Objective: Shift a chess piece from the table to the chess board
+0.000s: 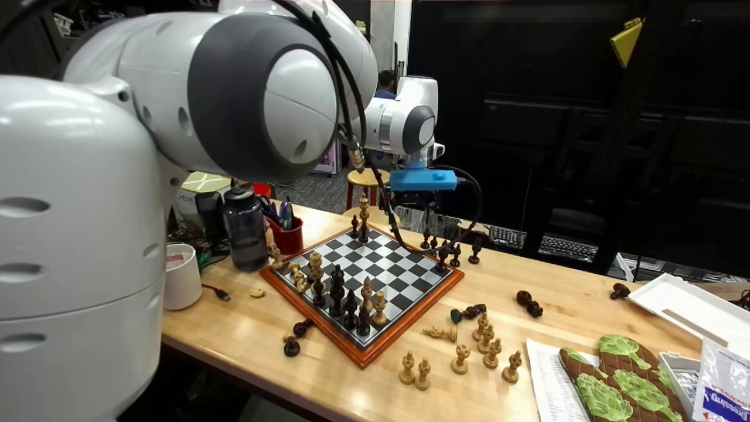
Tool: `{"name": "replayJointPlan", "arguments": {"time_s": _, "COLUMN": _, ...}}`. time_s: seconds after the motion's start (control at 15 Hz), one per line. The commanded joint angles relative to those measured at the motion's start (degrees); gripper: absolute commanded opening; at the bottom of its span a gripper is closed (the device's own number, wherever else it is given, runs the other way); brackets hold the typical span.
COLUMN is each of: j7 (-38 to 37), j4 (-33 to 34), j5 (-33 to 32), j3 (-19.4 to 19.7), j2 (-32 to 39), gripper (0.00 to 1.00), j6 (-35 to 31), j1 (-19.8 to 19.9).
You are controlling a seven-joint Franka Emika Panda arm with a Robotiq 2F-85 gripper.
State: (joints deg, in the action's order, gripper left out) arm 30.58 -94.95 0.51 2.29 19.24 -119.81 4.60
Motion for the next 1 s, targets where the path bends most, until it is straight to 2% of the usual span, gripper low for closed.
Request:
{"name": "replayJointPlan", "arguments": {"time_s": 0.0, "j7": -0.51, "j4": 1.38, "j5": -0.44, "j3": -1.19, "j2": 0.97, "gripper": 1.00, "j6": 0.60, "j1": 0.82}}
{"name": "replayJointPlan", "arguments": {"time_s": 0.4, "j7": -0.88, "j4": 7.86, "j5": -0.65, "j3": -2.08, "j2": 6.22, "gripper": 1.00, "j6": 1.58, "j1": 0.73}}
{"name": "replayJointPlan", "arguments": {"time_s": 0.93, "j7": 1.26, "j4": 16.82, "j5": -1.13, "j3": -2.48, "j2": 12.78, "gripper": 1.00, "j6": 3.31, "j1": 2.59}}
